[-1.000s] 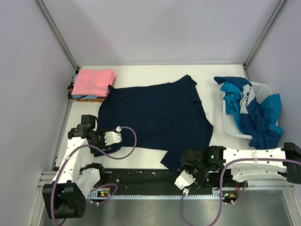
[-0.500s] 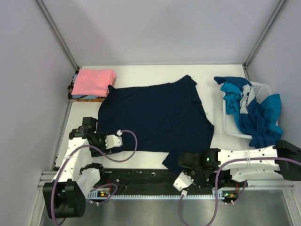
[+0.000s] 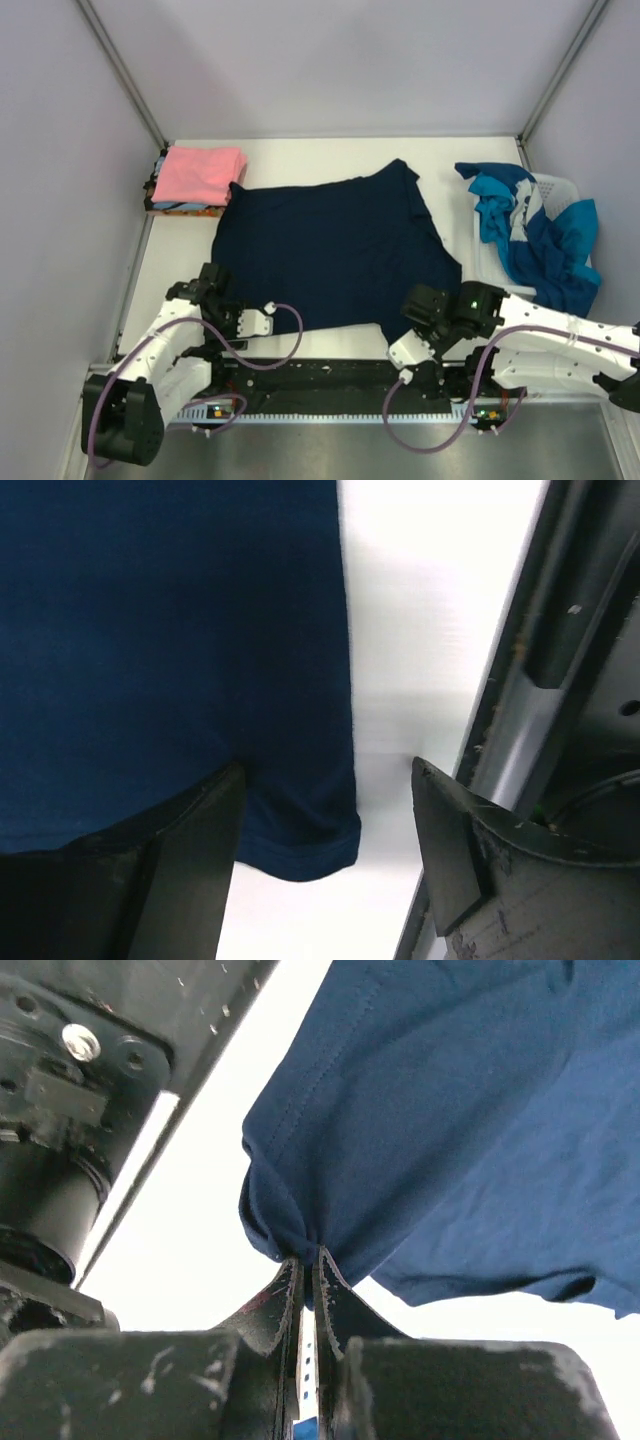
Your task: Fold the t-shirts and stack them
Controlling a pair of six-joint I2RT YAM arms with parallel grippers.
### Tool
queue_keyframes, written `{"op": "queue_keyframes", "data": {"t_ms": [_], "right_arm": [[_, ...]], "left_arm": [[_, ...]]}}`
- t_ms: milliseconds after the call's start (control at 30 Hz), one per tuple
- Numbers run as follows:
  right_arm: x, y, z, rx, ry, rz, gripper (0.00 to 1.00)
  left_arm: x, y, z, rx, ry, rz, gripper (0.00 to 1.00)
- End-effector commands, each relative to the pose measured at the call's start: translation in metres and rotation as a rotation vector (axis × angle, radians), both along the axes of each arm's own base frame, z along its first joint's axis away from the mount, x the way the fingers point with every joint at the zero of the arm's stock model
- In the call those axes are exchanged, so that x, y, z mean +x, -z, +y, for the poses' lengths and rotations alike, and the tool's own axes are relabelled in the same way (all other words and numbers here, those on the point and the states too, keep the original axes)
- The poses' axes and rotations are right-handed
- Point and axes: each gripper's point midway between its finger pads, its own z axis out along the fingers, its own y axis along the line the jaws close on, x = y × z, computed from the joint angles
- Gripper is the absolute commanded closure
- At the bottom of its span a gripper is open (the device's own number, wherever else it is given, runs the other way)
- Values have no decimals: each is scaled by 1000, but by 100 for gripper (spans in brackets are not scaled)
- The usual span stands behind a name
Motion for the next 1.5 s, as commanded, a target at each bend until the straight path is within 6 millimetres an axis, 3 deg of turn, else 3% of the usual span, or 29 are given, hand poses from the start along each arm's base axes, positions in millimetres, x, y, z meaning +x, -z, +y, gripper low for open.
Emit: {"op": "queue_keyframes", "data": {"t_ms": [0,133,167,267,333,367,467,567,667,733,867,967,1100,1467], "right_arm": [[7,-28,-44,-174,24,-20,100],[7,-35,-40,-130,24,-25,100],[7,-34,-42,-135,27,-26,100],[4,-33,-41,-110,39,-13,100],[2,-37,-38,-66,66,-6,100],[1,-39,-37,-45,83,-3,100],[3,-45,-34,16,122,-11,100],[18,-55,-8,152,180,-38,100],[66,-79,28,355,312,-153,100],[91,-95,53,518,396,-118,100],[155,-100,72,697,474,-194,100],[184,-98,77,800,527,-178,100],[218,-92,65,833,593,-233,100],[257,-71,46,847,658,-249,100]], "left_arm": [[-7,17,4,78,8,17,29],[16,11,10,121,-42,-69,34],[19,10,9,117,-50,-77,40],[17,12,5,90,-61,-69,68],[12,12,3,78,-73,-57,94],[11,10,4,79,-87,-56,100],[21,-5,10,103,-173,-105,100],[39,-26,7,72,-234,-173,100],[63,-53,-5,-1,-295,-233,100],[76,-65,-12,-37,-328,-244,100],[98,-72,-12,-40,-387,-266,100],[114,-66,0,1,-438,-293,100],[137,-70,17,8,-530,-313,100],[169,-63,20,-2,-587,-268,100]]}}
